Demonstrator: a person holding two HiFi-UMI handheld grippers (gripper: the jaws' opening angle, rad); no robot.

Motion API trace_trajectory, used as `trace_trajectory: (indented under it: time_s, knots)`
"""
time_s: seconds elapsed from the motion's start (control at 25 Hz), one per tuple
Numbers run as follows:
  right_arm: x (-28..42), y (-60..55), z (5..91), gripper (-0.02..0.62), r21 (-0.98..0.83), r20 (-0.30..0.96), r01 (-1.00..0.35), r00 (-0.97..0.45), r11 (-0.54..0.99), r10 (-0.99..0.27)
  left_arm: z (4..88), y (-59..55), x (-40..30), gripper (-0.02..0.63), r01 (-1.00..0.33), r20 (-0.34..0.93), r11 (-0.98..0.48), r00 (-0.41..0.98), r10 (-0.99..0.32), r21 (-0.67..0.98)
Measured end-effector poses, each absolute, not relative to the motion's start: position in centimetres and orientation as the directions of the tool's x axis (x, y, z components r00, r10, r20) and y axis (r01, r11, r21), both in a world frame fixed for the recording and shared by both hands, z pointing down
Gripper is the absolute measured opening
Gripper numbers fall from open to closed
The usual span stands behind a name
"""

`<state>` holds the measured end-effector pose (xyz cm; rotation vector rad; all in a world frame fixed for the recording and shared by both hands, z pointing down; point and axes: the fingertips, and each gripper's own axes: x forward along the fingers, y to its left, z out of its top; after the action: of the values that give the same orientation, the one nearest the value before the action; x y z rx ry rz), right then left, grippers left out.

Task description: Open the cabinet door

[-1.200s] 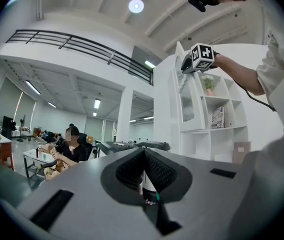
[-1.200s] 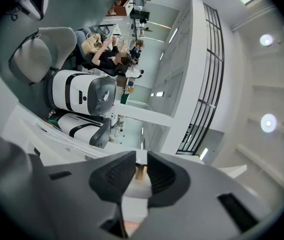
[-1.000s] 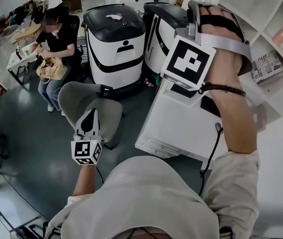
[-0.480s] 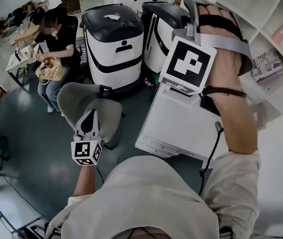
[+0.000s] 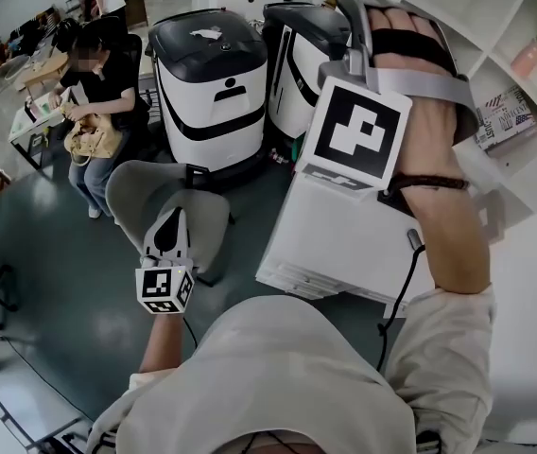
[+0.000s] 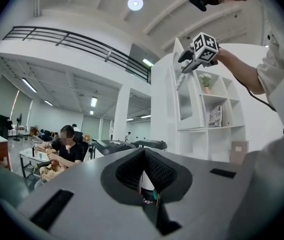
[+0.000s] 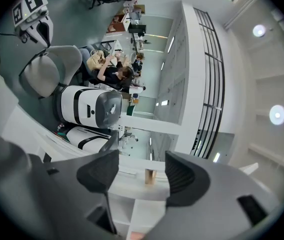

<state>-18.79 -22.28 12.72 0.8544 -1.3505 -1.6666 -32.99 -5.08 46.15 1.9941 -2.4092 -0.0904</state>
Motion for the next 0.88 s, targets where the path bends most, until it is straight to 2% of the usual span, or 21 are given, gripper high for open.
trace_trajectory:
  time_s: [0.64,0.88]
  knots:
    - [-17.7,-20.2,11.0,0.291,0.987,-0.080,0.070,-0.551,-0.141,-0.831,45.9,-8.5,-31.5,-0.002,-0.992,-0.022,0.119,-0.120,-0.993,0.045]
    - [-15.7,-19.9,9.7,0.290,0.986,-0.117,0.034,-0.550,-0.162,-0.827,45.8,-10.2,-29.9,-0.002,-0.996,-0.026,0.073,-0.074,-0.997,0.043]
